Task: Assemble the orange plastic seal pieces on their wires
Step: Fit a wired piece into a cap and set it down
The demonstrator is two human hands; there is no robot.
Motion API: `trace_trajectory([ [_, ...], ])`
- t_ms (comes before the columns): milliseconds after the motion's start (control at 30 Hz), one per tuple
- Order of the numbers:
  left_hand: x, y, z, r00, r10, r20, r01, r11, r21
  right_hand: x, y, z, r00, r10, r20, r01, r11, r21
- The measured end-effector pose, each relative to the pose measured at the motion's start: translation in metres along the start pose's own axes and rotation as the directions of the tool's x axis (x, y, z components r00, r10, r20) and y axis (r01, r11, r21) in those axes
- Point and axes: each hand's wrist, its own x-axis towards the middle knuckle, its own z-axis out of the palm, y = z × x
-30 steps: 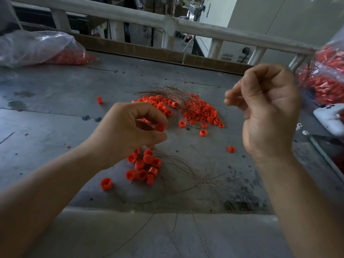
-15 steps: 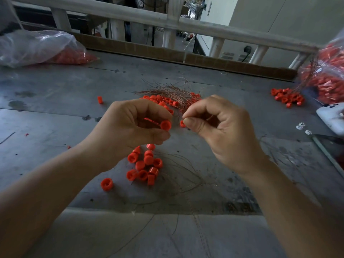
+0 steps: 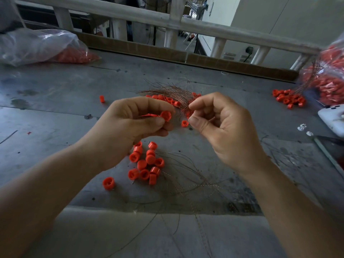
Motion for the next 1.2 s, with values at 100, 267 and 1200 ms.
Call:
trace_trajectory([
  [100,-0.0008,-0.0009,0.0012,1.000,0.008,0.020,-0.008,0.999,0.036,-0.0009,-0.0017,0.0007,1.000,0.007,0.012,-0.008,1.000,0.026],
  [267,-0.0024,-0.0022,0.0019,0.999,0.016,0.050,-0.016,1.000,0.000,-0.0033,-0.0044,0.0036,0.998,0.002,0.057,-0.006,0.998,0.069],
  [1200,-0.0049,0.0018,0.0037,0.994,-0.011,0.111,0.012,1.000,-0.008,-0.0042,-0.0047,0.0018,0.995,0.064,0.075,-0.067,0.997,0.043],
])
